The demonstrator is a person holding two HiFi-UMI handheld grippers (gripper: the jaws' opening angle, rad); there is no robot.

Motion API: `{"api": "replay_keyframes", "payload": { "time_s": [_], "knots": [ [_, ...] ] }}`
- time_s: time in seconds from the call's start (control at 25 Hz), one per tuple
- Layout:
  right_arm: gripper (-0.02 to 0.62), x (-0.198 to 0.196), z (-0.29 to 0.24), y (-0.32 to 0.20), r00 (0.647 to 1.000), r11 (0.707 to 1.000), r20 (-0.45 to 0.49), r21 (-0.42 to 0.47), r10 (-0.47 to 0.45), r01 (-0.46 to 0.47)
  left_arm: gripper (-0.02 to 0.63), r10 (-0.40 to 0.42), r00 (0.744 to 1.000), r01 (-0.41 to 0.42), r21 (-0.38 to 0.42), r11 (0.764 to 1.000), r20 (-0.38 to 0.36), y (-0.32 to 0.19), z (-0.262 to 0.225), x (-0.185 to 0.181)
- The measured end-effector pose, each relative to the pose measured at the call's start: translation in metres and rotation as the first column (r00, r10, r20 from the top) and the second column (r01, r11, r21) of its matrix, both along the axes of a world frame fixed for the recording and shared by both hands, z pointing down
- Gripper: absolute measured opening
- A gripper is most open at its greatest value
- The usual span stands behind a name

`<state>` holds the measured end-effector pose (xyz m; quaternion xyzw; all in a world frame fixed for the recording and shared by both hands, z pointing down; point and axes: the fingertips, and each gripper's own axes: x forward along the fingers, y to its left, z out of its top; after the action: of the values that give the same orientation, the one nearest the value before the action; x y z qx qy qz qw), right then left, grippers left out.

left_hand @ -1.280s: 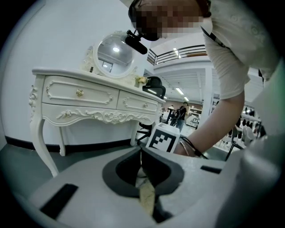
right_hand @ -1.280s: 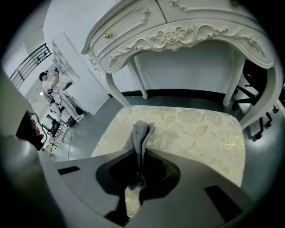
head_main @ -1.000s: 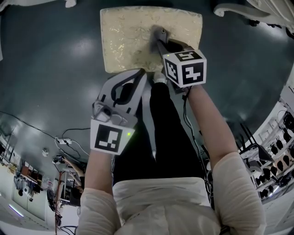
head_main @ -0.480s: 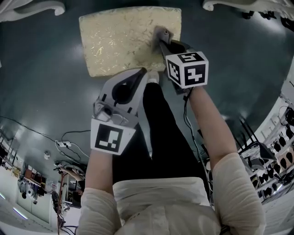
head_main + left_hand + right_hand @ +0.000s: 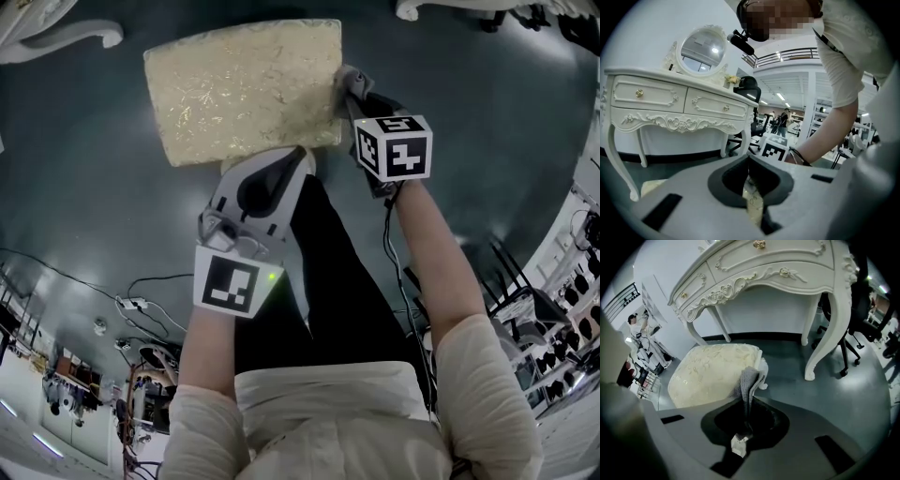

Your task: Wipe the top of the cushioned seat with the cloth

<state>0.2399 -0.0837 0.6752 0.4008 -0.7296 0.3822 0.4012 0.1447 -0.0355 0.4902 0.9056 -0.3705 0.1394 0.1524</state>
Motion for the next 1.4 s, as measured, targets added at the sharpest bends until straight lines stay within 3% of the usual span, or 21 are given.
{"api": "replay_keyframes", "payload": {
  "time_s": [0.16, 0.44, 0.8, 1.4],
  "knots": [
    [0.029, 0.011, -0.01, 0.002, 0.999, 1.0, -0.019, 0.012, 0.026, -0.025, 0.003, 0.016, 1.0, -0.016, 0.001, 1.0, -0.002, 0.005, -0.005, 0.002],
    [0.028, -0.02, -0.043, 0.006, 1.0, 0.998, -0.01, 0.061, 0.003, -0.002, 0.003, 0.024, 1.0, -0.024, 0.011, 1.0, -0.005, 0.02, -0.021, -0.024],
    [0.028, -0.128, -0.068, 0.034, 0.996, 0.997, 0.066, 0.06, -0.057, 0.053, 0.003, 0.008, 1.0, -0.008, 0.014, 1.0, 0.017, 0.046, -0.032, -0.11],
    [0.028, -0.298, -0.029, 0.096, 0.978, 0.985, 0.132, -0.026, -0.164, 0.169, 0.003, -0.067, 0.997, 0.068, -0.019, 0.998, 0.035, 0.079, -0.005, -0.24]
  ]
}}
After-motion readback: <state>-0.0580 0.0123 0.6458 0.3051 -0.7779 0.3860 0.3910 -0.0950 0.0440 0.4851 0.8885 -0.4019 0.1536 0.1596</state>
